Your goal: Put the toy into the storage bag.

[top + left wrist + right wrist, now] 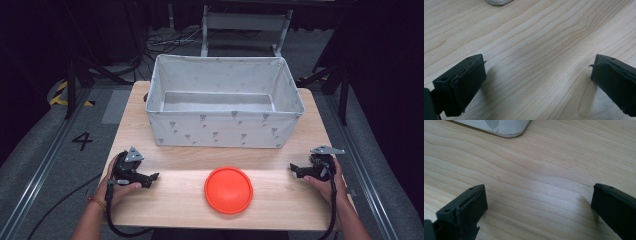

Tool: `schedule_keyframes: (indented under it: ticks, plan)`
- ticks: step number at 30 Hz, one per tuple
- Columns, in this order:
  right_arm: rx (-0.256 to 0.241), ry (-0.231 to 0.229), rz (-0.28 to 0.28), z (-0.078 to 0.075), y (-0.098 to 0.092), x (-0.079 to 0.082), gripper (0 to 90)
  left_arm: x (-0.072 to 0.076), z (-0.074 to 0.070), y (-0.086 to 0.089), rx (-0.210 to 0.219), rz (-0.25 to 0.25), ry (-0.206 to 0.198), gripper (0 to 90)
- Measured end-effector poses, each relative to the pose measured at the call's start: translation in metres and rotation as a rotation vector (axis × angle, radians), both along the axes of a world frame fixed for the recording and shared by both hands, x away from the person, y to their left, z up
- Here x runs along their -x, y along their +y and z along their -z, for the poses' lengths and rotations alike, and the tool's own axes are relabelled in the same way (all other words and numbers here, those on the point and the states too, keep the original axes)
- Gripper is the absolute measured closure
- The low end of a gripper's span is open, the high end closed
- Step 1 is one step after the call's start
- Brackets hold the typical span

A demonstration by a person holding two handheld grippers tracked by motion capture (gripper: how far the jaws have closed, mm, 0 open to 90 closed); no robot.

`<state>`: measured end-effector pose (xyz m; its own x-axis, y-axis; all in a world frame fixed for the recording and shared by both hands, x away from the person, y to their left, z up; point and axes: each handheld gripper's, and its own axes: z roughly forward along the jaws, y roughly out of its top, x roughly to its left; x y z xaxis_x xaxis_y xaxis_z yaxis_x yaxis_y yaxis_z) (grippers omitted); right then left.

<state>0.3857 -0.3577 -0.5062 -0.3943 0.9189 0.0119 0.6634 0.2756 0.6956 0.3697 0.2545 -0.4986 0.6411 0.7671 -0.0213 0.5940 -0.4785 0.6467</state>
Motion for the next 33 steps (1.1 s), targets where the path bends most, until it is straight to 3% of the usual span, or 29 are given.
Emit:
schedule_keyframes:
  ticks: [17, 19, 20, 22, 24, 25, 33]
  plan:
    - [0.018, 0.041, -0.014, -0.004, 0.002, 0.003, 1.7, -0.001, 0.0, 0.001, 0.0, 0.011, 0.002, 0.2]
    - [0.023, 0.046, -0.031, -0.006, 0.002, 0.004, 8.8, -0.001, 0.0, 0.001, -0.001, 0.013, 0.003, 0.2]
    - [0.025, 0.042, -0.068, -0.011, 0.004, 0.008, 24.6, -0.001, 0.0, 0.001, -0.001, 0.013, 0.003, 0.2]
    - [0.031, 0.036, -0.08, -0.015, 0.006, 0.01, 17.5, -0.001, 0.0, 0.001, -0.001, 0.01, 0.001, 0.3]
    - [0.021, 0.031, -0.087, -0.017, 0.008, 0.011, 16.8, 0.0, 0.0, 0.001, -0.001, 0.008, 0.0, 0.3]
    - [-0.002, 0.015, -0.115, -0.024, 0.012, 0.014, 21.9, 0.0, 0.0, 0.001, -0.003, 0.009, -0.001, 0.4]
    - [-0.041, -0.023, -0.221, -0.041, 0.035, 0.025, 18.2, -0.001, 0.0, 0.001, 0.0, 0.012, 0.004, 0.2]
